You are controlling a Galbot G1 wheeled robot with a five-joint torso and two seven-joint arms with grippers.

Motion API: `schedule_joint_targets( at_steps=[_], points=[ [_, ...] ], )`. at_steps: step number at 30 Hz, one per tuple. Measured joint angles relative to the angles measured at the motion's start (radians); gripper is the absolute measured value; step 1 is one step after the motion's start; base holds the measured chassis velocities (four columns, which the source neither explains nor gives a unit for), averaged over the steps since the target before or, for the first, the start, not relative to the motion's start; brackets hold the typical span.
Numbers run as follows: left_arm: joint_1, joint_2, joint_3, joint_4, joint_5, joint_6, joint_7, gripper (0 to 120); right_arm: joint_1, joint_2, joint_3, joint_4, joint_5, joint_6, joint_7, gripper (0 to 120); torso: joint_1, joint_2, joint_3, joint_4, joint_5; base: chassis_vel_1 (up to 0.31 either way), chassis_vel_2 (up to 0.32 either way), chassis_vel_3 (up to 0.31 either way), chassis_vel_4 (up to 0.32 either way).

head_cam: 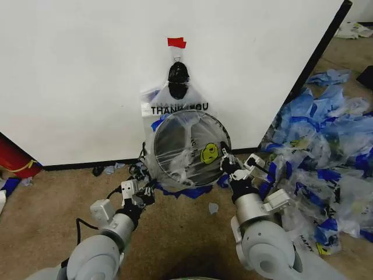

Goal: Pick up the garbage bag from the wall and place it over the trash bin.

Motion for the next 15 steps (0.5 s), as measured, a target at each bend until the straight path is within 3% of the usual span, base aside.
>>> schedule_joint_targets(
  at_steps=[11, 15],
  points=[
    [0.031, -0.001, -0.011, 0.011, 0.046, -0.003, 0.003, 0, -0.006, 0.003, -0.008, -0.008, -0.012, 0.001, -0.004, 0, 0.000, 0.000, 0.000, 0.0001, -0.0004, 0.000, 0.000, 0.000, 0.000],
    [0.046, 0.035, -0.048, -0.027, 0.049, 0.000, 0.001, 10, -0.004, 0.001, -0.011, -0.018, -0.019, 0.002, -0.006, 0, 0.000, 0.000, 0.000, 0.0000, 0.0004, 0.000, 0.000, 0.000, 0.000]
  ],
)
